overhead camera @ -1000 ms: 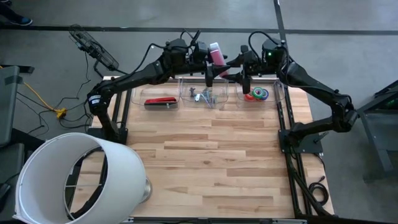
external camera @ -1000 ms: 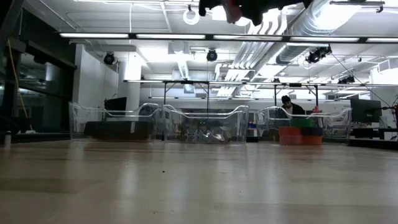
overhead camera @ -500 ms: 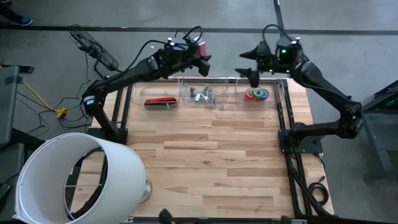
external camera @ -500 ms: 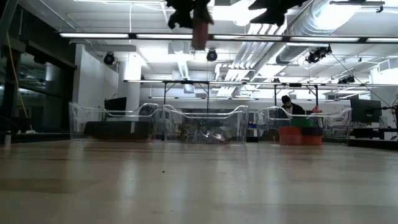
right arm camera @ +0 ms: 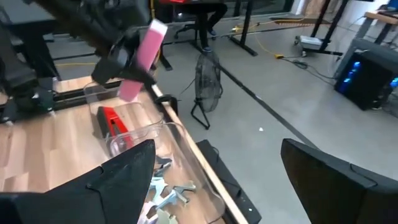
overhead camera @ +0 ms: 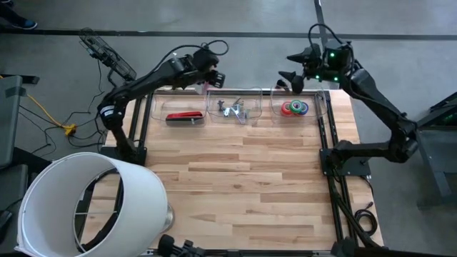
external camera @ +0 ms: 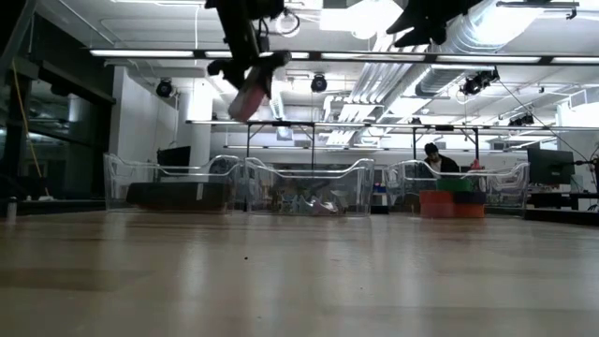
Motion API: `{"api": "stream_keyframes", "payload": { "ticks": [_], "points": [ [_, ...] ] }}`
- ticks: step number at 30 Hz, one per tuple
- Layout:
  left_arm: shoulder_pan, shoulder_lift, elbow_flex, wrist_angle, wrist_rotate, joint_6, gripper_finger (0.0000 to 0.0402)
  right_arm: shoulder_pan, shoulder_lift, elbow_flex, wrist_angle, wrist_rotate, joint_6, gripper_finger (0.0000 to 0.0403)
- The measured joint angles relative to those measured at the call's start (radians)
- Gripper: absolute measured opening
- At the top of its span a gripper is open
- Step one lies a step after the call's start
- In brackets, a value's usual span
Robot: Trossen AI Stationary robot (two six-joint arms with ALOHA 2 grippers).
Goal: Pick and place Stapler, Stapler remover, tape
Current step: Put the pink stapler into the left transparent bin
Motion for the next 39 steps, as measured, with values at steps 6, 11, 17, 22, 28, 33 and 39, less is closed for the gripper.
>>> {"api": "stream_keyframes", "payload": {
  "ticks": [6,11,17,22,28,33,39],
  "points": [
    [0.016,0.054,0.000,-0.157,-0.021,-0.027,0.0221,-0.025,0.000,0.000,-0.020,-0.003,-0.019,0.0339],
    [0.022,0.109,0.000,-0.236,-0.039,-0.005,0.0221,-0.026,-0.001,0.000,-0.036,-0.003,-0.034,0.0339],
    [0.030,0.185,-0.001,-0.360,-0.053,0.040,0.0221,-0.026,-0.001,0.000,-0.056,-0.003,-0.037,0.0339],
    [0.031,0.230,0.000,-0.381,-0.041,0.215,0.0221,-0.026,-0.001,0.000,-0.069,-0.003,-0.050,0.0339],
    [0.044,0.237,-0.025,-0.416,-0.030,0.357,0.0221,-0.026,0.000,0.000,-0.092,-0.003,-0.052,0.0339],
    [0.072,0.234,-0.073,-0.444,0.011,0.462,0.0221,-0.026,0.000,0.000,-0.103,-0.003,-0.052,0.0339],
    [0.083,0.234,-0.134,-0.435,0.022,0.644,0.0221,-0.025,0.000,0.000,-0.104,-0.003,-0.052,0.0339]
  ]
}}
